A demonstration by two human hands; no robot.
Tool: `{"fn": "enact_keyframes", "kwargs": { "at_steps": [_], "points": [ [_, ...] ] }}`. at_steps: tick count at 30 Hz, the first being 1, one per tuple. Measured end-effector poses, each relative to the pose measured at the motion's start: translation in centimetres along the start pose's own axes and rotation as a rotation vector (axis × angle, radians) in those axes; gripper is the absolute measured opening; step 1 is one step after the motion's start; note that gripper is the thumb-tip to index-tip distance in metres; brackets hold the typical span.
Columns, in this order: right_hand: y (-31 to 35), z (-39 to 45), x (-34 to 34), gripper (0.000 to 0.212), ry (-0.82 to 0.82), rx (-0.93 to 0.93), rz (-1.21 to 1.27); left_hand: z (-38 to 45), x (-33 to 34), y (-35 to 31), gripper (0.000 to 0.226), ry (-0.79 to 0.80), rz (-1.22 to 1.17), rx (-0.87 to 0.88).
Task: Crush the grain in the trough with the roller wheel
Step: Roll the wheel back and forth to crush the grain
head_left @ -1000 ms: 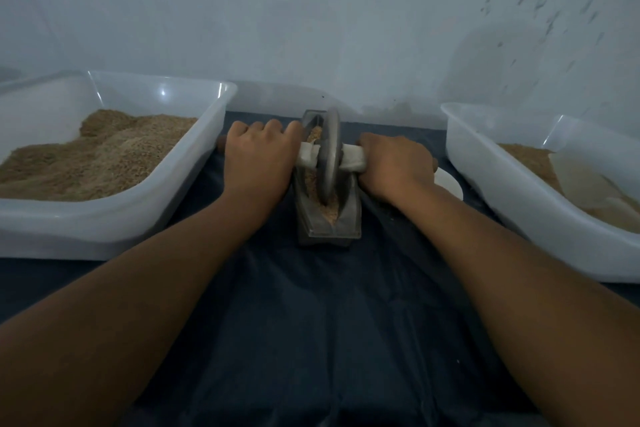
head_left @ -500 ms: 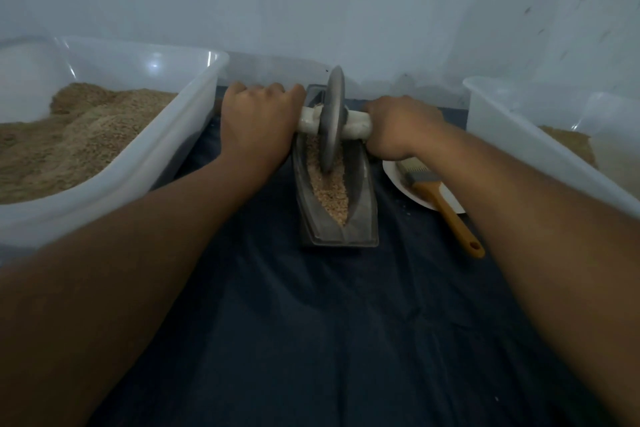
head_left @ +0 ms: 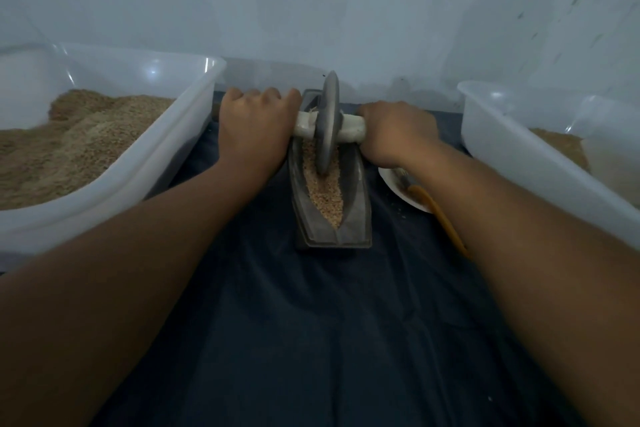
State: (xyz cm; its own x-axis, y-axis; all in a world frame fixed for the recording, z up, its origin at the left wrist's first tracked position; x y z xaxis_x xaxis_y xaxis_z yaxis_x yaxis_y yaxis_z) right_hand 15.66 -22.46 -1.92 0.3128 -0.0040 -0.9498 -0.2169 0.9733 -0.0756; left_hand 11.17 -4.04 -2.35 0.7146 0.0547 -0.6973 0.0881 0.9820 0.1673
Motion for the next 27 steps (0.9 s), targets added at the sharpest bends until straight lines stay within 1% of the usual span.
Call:
{"fn": "enact_keyframes", "kwargs": {
  "at_steps": [5,10,15,21,27],
  "points": [
    [0.2,-1.8,0.0,0.013,-0.158,0.002,0.013,-1.2,-1.1,-0.3,0.009,0.013,0.024,-0.009],
    [0.6,-3.8,-0.4,0.009,-0.25,-0.017,0.0,-2.6,-2.4,-0.7,0.017,0.02,0.051,-0.03],
    [1.0,-5.7,-0.9,0.017,-0.26,-0.013,0.0,-3.5,-3.7,-1.1,0.019,0.012,0.034,-0.018],
    [1.3,-7.8,-1.7,0.019,-0.318,-0.012,0.0,-4.4,-5.1,-1.4,0.019,0.01,0.03,-0.013],
    [1.4,-9.2,-2.1,0.022,-0.296,-0.006,0.027,-4.9,-6.0,-1.6,0.016,0.001,0.037,-0.009]
  ]
}}
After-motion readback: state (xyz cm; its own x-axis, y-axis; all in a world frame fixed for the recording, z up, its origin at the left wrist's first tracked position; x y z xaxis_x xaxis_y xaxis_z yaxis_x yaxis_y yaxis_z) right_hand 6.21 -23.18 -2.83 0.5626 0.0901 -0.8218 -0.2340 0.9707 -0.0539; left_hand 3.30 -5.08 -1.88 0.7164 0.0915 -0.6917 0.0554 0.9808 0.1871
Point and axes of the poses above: each hand's wrist, its own z-axis towards the middle knuckle, its own x-axis out of the palm, y = z × x, the point moved 5 cm from there along z, towards the middle knuckle, and after that the axes turned 1 degree about -z, right-handed, at the moved point
